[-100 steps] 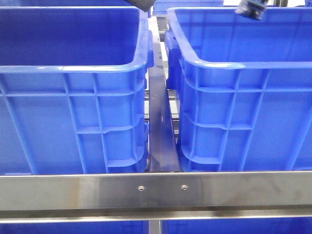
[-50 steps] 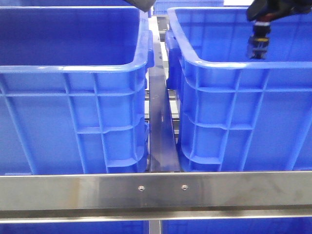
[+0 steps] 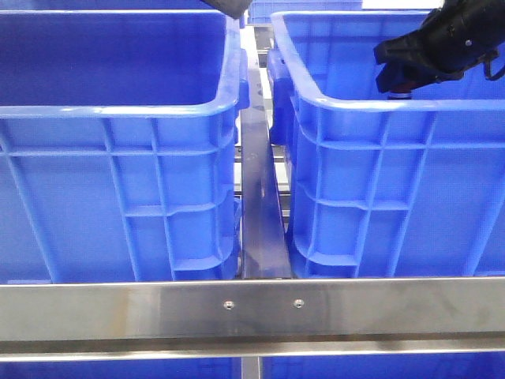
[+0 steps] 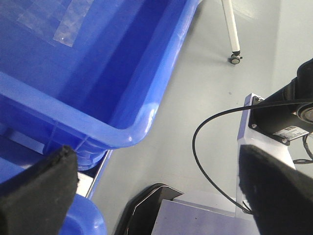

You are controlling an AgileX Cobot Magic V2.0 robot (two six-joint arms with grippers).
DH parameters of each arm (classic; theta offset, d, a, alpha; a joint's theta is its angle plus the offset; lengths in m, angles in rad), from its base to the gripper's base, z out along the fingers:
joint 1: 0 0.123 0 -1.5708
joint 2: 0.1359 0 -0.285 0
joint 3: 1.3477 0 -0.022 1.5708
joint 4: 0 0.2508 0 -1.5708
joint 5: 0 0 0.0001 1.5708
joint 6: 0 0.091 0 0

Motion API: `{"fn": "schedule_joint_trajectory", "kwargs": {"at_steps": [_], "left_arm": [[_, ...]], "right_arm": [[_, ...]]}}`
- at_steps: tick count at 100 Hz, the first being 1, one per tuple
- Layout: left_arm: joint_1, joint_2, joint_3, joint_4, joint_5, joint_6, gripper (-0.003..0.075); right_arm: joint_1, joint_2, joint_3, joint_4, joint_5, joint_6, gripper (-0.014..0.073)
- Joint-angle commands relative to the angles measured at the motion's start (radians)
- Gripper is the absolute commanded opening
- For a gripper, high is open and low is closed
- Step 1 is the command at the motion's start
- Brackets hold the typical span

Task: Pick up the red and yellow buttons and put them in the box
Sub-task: 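Lower the red button into the empty crate and open the right gripper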

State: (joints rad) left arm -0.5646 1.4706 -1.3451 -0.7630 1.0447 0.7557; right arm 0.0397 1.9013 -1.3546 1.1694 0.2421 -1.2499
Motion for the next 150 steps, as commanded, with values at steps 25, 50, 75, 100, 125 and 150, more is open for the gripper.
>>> {"fn": "schedule_joint_trajectory", "kwargs": {"at_steps": [25, 50, 75, 100, 125, 150], "left_arm": [[-0.009, -0.033, -0.026, -0.065, -0.020, 0.000, 0.0627], [-0.009, -0.033, -0.026, -0.065, -0.020, 0.000, 0.0627], [-0.009, -0.033, -0.026, -0.065, -0.020, 0.000, 0.0627], [-0.009, -0.033, -0.026, -0.065, -0.018, 0.000, 0.0627], [-0.009, -0.033, -0.026, -0.065, 0.005, 0.000, 0.0627], [-0.009, -0.033, -0.026, -0.065, 0.005, 0.000, 0.0622]], "right_arm": [[-0.004, -0.030, -0.039, 0.021, -0.023, -0.011, 0.0304], [-0.004, -0.034, -0.039, 0.021, -0.019, -0.011, 0.0460], [-0.006, -0.058, -0.039, 0.021, -0.010, -0.011, 0.0456], [-0.008, -0.178, -0.015, 0.021, 0.070, -0.010, 0.0454], [-0.008, -0.409, 0.196, 0.021, -0.025, -0.001, 0.0132], [-0.008, -0.674, 0.441, 0.024, -0.087, -0.001, -0.0064]]}}
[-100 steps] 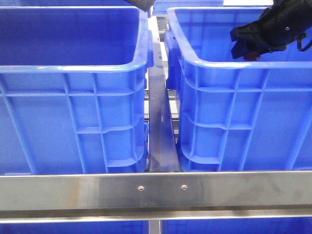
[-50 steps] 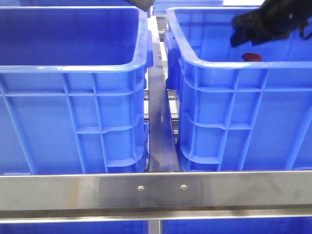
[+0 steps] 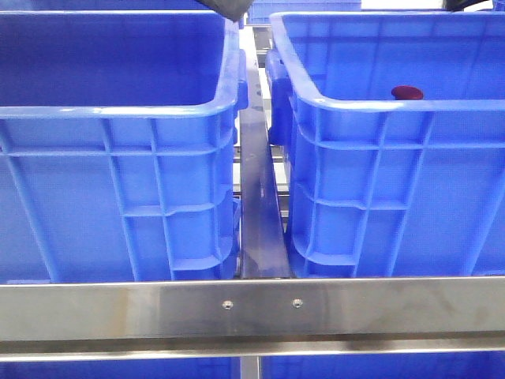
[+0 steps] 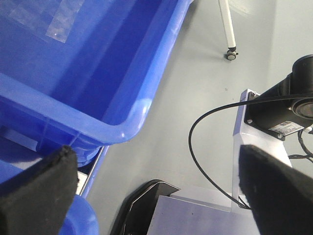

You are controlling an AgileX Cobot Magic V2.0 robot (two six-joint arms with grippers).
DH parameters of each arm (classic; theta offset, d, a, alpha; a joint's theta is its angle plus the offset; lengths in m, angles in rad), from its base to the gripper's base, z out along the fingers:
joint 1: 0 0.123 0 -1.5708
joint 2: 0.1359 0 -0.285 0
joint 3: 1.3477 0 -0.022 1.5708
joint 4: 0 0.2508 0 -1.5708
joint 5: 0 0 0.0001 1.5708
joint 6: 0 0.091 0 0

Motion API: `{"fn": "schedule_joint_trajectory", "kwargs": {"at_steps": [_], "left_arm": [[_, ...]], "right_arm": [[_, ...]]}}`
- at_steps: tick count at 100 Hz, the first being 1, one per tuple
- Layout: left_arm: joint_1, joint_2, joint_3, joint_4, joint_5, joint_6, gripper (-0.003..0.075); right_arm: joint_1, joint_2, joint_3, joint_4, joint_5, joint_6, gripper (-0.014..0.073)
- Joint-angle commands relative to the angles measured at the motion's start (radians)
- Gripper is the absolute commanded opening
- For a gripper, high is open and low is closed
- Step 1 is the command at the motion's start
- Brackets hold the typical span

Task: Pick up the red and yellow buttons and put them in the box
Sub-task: 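Lower the red button into the empty crate and open the right gripper, then reach the left gripper into the button crate and grasp a yellow button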

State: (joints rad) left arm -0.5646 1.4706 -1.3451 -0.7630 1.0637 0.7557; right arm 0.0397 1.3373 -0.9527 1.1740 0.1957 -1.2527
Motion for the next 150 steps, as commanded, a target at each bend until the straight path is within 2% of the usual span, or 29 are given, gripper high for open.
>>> {"fn": "schedule_joint_trajectory", "kwargs": {"at_steps": [1, 44, 66, 80, 95, 121, 140, 150], "left_arm": [[-0.009, -0.033, -0.026, -0.065, -0.014, 0.000, 0.0621], [-0.009, -0.033, -0.026, -0.065, -0.017, 0.000, 0.0617], [0.022, -0.049, -0.026, -0.049, -0.084, -0.031, 0.0617], [0.091, -0.075, -0.026, 0.075, -0.153, -0.157, 0.0617], [0.176, -0.086, -0.026, 0.261, -0.186, -0.382, 0.0617], [0.214, -0.039, -0.026, 0.736, -0.169, -0.778, 0.0617], [0.214, 0.037, -0.026, 0.893, -0.161, -0.923, 0.0617], [0.214, 0.083, -0.026, 0.901, -0.165, -0.933, 0.0617]], "right_arm": [[-0.008, -0.124, 0.046, 0.020, -0.041, 0.001, -0.0064], [-0.008, -0.679, 0.444, 0.041, -0.024, 0.001, -0.0064], [-0.008, -0.962, 0.582, 0.044, -0.023, 0.001, -0.0069], [-0.008, -1.049, 0.632, 0.044, -0.023, 0.001, -0.0069], [-0.008, -1.057, 0.648, 0.044, -0.021, 0.001, -0.0069], [-0.008, -1.057, 0.649, 0.044, -0.020, 0.001, -0.0069], [-0.008, -1.057, 0.649, 0.044, -0.020, 0.001, -0.0069], [-0.008, -1.057, 0.649, 0.044, -0.020, 0.001, -0.0069]]}}
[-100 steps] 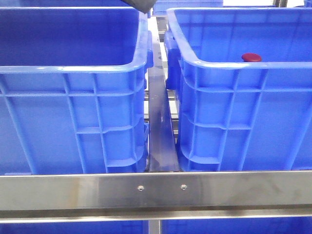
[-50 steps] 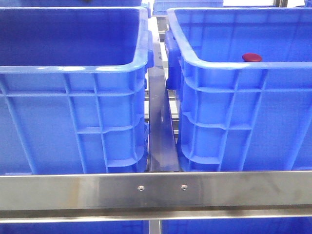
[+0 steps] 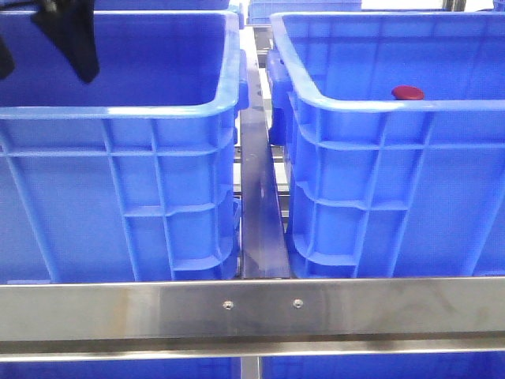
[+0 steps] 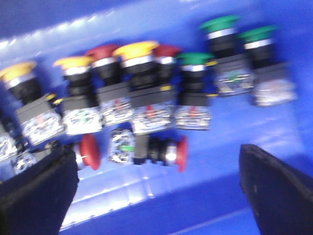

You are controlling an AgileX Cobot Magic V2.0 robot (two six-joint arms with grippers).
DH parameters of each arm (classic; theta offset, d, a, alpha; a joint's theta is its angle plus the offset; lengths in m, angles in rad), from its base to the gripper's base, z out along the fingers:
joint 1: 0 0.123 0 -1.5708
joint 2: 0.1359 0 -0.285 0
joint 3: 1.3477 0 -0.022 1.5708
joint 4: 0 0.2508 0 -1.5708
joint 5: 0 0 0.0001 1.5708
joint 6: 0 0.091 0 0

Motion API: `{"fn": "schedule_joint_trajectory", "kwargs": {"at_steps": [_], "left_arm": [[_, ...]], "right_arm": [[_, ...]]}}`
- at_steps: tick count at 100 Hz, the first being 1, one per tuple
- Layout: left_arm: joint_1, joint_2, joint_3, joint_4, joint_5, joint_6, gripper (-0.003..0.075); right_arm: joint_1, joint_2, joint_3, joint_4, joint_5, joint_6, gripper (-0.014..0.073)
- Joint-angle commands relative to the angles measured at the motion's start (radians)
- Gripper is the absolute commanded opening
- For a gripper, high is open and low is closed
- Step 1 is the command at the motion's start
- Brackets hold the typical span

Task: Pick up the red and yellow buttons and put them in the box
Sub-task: 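Reach the left gripper into the button crate and grasp a yellow button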

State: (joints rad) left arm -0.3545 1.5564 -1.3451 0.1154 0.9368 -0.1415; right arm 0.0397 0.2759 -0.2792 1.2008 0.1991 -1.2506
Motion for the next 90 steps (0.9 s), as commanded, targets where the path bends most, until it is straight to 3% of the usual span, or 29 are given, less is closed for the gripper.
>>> {"fn": "schedule_joint_trajectory", "kwargs": {"at_steps": [1, 37, 70, 80, 90], "left_arm": [[0.004, 0.001, -0.026, 0.023, -0.041, -0.036, 0.0617], [0.004, 0.162, -0.030, 0.044, -0.130, -0.076, 0.0617], [0.004, 0.196, -0.030, 0.027, -0.206, -0.077, 0.0615], [0.004, 0.198, -0.030, 0.025, -0.206, -0.077, 0.0549], [0.004, 0.198, -0.030, 0.025, -0.208, -0.077, 0.0386]], "right_arm": [[-0.008, 0.005, -0.025, 0.017, -0.024, -0.001, -0.0069], [-0.008, 0.005, -0.025, 0.017, -0.024, -0.001, -0.0069], [-0.008, 0.005, -0.025, 0.017, -0.024, -0.001, -0.0069], [-0.008, 0.005, -0.025, 0.017, -0.024, -0.001, -0.0069], [-0.008, 0.005, -0.025, 0.017, -0.024, -0.001, -0.0069]]}}
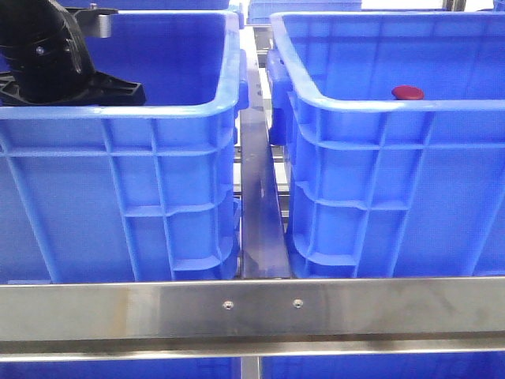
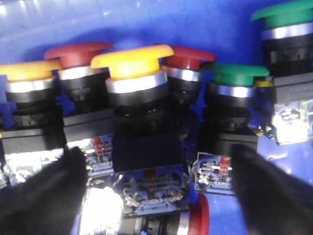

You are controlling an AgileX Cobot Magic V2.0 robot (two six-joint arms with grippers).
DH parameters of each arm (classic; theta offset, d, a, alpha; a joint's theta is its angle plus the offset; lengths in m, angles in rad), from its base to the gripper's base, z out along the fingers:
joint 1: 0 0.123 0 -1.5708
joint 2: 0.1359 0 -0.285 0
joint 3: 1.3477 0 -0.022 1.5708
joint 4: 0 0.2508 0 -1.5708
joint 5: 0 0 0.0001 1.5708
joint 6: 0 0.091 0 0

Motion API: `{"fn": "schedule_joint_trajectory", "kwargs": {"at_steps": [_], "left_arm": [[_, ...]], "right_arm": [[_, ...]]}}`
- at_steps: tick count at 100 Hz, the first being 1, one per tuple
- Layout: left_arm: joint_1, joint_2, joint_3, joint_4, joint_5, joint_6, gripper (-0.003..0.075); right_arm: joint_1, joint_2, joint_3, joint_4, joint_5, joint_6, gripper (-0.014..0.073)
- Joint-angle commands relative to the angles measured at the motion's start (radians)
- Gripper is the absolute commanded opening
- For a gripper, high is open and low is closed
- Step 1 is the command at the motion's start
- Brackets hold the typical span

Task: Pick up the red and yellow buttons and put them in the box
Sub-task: 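Reach the left gripper into the button crate and grasp a yellow button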

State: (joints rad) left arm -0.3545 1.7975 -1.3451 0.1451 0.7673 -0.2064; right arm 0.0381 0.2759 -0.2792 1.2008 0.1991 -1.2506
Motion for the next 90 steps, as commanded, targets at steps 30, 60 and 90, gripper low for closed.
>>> {"fn": "schedule_joint_trajectory", "kwargs": {"at_steps": [30, 60, 90], "left_arm": [[0.004, -0.051, -0.030, -0.005, -0.040, -0.012, 0.0052], [-0.031, -0.219, -0.030, -0.032, -0.056, 0.040, 0.0052], [-0.101, -0.398, -0.030, -0.388, -0.089, 0.444, 0.0052]], "right_arm": [[-0.007, 0.005, -0.025, 0.017, -0.024, -0.001, -0.0069], [-0.007, 0.005, -0.025, 0.017, -0.024, -0.001, -0.0069], [-0.007, 0.005, -0.025, 0.017, -0.024, -0.001, -0.0069]]}}
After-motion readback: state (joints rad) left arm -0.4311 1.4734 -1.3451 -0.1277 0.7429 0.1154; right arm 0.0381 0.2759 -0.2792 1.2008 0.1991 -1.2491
